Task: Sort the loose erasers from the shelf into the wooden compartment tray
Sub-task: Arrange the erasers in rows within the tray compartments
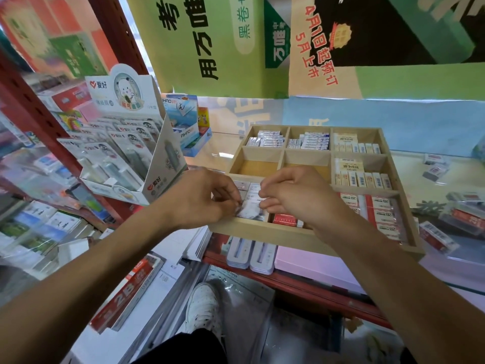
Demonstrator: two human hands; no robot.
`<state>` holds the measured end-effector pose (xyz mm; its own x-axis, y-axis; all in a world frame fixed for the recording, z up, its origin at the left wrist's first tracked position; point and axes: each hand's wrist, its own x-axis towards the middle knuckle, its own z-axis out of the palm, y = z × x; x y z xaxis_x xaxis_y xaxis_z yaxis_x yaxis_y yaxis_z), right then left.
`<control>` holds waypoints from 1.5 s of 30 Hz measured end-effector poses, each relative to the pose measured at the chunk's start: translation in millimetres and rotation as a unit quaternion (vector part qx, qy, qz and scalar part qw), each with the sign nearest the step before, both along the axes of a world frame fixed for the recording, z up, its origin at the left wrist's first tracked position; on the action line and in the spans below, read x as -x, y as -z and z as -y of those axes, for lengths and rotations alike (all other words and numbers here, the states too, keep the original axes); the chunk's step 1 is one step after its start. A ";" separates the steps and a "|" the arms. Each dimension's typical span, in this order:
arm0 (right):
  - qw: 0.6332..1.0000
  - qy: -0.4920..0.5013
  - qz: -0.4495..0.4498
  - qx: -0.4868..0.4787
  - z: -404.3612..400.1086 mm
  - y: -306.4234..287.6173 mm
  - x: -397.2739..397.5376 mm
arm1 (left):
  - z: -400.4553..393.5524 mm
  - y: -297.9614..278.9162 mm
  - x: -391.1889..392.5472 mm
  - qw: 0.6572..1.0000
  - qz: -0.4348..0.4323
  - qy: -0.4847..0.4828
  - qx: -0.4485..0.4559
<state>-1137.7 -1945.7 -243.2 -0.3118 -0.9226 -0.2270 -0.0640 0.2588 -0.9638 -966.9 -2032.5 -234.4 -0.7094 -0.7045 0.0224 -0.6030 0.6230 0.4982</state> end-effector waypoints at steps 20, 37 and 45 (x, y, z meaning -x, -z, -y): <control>0.997 -0.004 -0.078 0.011 -3.4 9.7 17.9 | -4.2 -3.6 5.0 0.994 0.079 0.030 -0.067; 0.901 -0.117 -0.402 0.119 -1.2 22.8 6.3 | 13.6 -7.3 -7.3 0.997 0.036 -0.050 0.037; 0.868 -0.143 -0.462 0.112 0.2 25.3 -0.9 | 10.1 13.6 -1.8 0.988 -0.016 -0.042 0.151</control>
<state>-1136.8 -1945.9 -268.5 -0.0172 -0.9811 0.1928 -0.8668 -0.0815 -0.4919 -965.1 -2042.6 -248.1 -0.6436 -0.7193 0.2616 -0.6465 0.6938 0.3173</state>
